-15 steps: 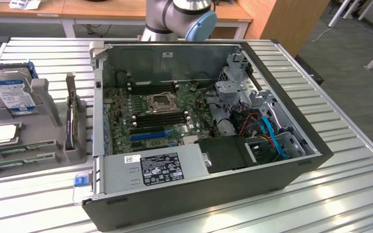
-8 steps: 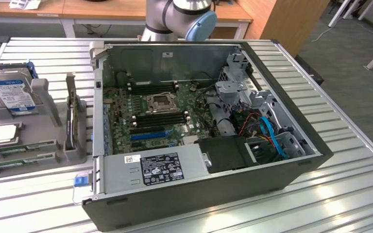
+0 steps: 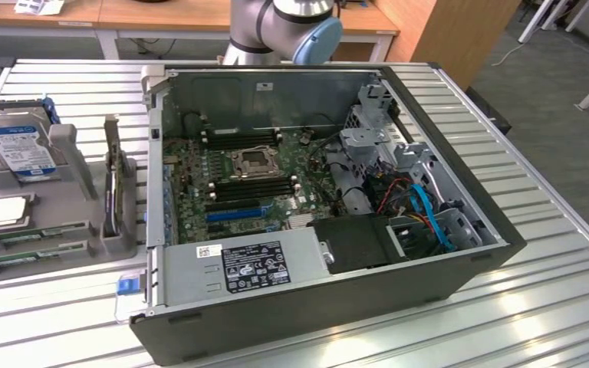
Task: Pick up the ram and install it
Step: 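Pick up the ram and move it above insertion slot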
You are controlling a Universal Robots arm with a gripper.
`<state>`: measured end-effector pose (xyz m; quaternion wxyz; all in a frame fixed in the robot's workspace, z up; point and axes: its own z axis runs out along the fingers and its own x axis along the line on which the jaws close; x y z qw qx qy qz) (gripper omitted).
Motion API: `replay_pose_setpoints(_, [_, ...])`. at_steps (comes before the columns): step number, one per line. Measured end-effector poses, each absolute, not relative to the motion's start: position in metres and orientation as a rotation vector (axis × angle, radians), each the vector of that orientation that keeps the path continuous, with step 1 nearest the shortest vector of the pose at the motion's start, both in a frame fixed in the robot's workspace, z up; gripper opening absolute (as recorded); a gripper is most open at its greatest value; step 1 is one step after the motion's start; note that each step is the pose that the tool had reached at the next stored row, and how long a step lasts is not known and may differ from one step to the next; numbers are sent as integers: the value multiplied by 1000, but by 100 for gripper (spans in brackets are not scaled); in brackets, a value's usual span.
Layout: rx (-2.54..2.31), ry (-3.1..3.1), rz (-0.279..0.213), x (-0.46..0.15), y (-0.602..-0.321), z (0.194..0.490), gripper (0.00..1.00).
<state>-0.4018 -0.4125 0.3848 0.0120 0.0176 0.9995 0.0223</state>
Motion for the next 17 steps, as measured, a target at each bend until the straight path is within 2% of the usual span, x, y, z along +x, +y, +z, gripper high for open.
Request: replay_pose_setpoints(17, [-393,3098,74,-402,-412,385,10])
